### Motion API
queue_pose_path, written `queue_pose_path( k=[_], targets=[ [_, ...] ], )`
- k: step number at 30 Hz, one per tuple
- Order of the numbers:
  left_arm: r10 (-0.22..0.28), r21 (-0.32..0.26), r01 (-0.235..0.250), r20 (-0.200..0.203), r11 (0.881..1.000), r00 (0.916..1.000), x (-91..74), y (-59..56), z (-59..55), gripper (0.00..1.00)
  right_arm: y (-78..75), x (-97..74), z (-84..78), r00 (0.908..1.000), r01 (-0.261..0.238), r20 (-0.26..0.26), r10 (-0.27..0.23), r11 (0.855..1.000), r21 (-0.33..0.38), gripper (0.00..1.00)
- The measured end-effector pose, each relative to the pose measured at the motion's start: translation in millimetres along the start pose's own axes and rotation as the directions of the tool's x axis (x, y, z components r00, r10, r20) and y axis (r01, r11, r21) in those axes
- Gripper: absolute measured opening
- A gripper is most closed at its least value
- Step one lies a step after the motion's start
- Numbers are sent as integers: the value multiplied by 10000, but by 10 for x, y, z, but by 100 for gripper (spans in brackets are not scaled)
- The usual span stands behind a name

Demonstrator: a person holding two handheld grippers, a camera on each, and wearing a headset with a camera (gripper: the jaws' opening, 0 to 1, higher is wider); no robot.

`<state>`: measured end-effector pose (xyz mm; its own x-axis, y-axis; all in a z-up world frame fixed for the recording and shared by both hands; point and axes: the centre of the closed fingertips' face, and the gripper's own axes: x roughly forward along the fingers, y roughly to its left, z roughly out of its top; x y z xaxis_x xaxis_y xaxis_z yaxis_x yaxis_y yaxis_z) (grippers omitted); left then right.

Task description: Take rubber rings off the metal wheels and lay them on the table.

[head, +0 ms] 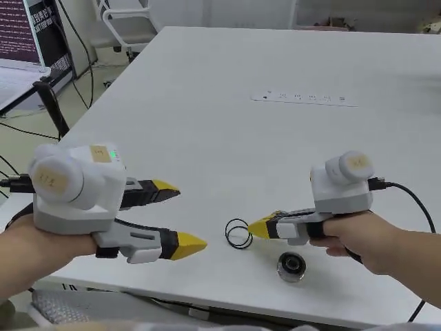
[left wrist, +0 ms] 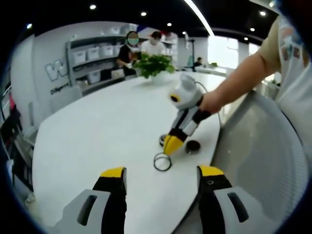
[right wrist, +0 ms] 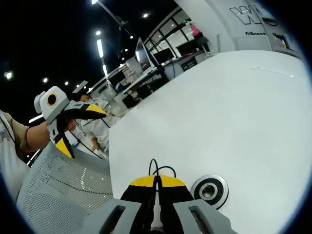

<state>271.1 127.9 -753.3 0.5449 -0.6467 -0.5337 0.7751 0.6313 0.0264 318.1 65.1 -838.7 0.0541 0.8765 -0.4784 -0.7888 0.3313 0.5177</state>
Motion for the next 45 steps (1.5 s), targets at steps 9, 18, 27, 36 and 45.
queue_pose_path(
  k=[9, 18, 27, 36, 45],
  targets=[
    [76, -53, -76, -23, 10000, 10000, -37, 10, -32, 59, -86, 19, -14, 9990, 433, -111, -434, 9990, -111, 0],
    [78, -44, -78, -18, 10000, 10000, -41, 12, -36, 59, -118, 28, -23, 9971, 731, -198, -740, 9963, -444, 0],
    [30, -50, -30, -46, 10000, 10000, -39, 0, -37, 58, -105, 26, -52, 9959, 807, -358, -836, 9939, -751, 6],
    [15, -51, -15, -62, 10000, 10000, -26, -8, -38, 58, 6, -3, -12, 9972, 633, -308, -678, 9898, -1275, 13],
    [41, 27, -41, -31, 10000, 10000, -8, 26, 12, 58, 72, -144, 154, 9984, 539, 223, -513, 9884, -1419, 16]
  ],
)
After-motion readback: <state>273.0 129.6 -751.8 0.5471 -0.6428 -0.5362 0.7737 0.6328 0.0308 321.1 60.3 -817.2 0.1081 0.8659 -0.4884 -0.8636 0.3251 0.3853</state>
